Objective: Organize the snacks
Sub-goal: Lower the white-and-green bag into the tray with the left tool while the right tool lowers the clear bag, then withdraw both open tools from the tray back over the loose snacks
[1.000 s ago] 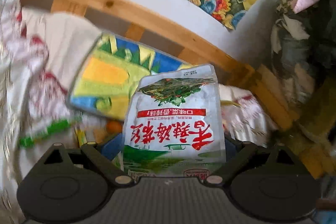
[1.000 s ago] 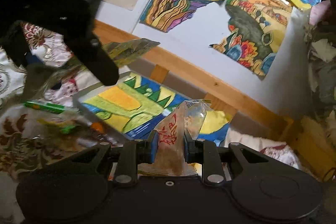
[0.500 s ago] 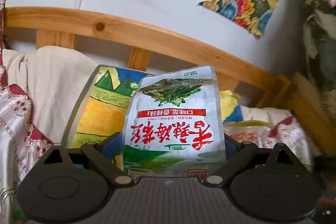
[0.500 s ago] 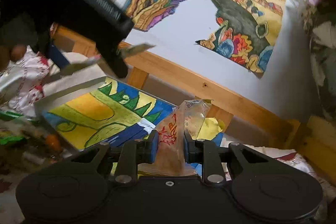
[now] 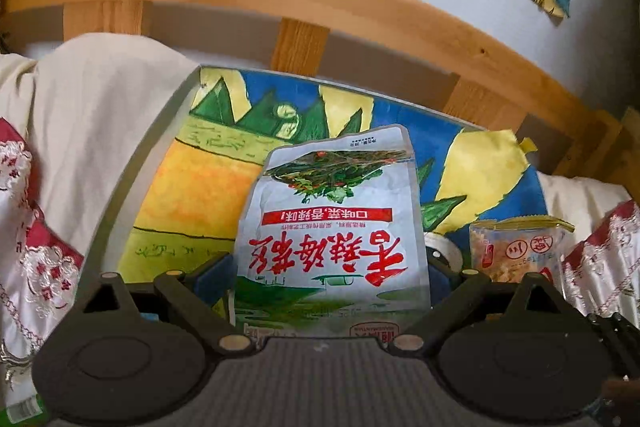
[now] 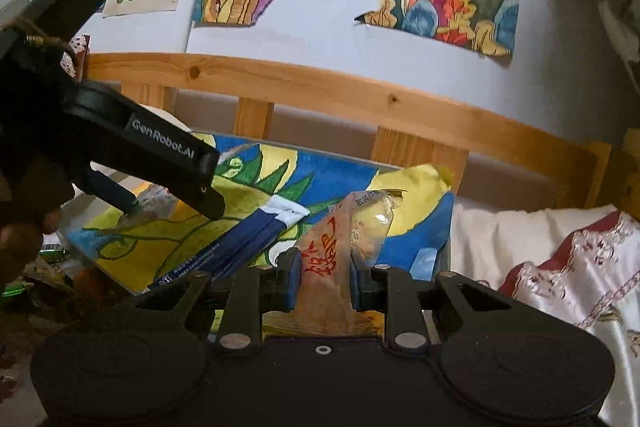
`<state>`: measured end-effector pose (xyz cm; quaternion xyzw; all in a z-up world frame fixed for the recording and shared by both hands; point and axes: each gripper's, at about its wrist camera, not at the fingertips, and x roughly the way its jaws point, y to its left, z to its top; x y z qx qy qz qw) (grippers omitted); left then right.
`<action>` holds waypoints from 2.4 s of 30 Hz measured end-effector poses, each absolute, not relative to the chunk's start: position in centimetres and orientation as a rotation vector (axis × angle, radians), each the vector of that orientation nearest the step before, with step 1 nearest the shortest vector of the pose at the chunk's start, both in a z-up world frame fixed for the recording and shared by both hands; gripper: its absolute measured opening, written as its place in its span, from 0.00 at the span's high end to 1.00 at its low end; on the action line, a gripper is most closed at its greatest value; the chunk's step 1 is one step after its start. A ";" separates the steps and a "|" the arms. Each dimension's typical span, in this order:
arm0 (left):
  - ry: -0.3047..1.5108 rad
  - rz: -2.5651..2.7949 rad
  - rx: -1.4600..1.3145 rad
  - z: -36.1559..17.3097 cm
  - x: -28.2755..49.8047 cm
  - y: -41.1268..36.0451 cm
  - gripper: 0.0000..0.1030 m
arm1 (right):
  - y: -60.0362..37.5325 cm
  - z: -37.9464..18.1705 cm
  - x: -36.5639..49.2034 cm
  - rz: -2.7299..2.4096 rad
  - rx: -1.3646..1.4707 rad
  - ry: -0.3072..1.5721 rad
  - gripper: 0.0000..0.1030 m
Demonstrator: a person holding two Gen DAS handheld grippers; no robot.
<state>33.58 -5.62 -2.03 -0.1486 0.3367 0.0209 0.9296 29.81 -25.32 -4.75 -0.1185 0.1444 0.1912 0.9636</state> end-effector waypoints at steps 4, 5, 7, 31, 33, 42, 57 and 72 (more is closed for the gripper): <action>0.703 0.049 -0.278 -2.5 33.8 -6.2 0.07 | -25.3 -5.0 30.0 0.386 -0.232 0.307 0.75; 0.706 0.051 -0.272 -2.6 33.9 -6.3 0.07 | -25.3 -5.0 30.0 0.384 -0.231 0.309 0.75; 0.711 0.053 -0.264 -2.8 34.0 -6.6 0.07 | -25.3 -5.0 30.1 0.383 -0.230 0.312 0.75; 0.751 0.101 -0.310 -2.9 33.1 -5.9 0.01 | -26.1 -3.6 29.0 0.312 -0.201 0.293 0.27; 0.735 0.102 -0.319 -2.5 32.4 -5.7 0.01 | -26.3 -3.1 28.4 0.299 -0.200 0.277 0.20; 0.612 0.109 -0.292 0.7 27.4 -4.6 0.01 | -27.0 -0.1 25.2 0.256 -0.155 0.197 0.05; 0.491 0.083 -0.214 4.2 16.9 -3.5 0.01 | -26.5 3.5 17.2 0.262 -0.109 0.109 0.01; 0.458 0.064 -0.174 4.2 9.0 -3.1 0.01 | -27.6 3.5 9.9 0.247 -0.107 0.130 0.01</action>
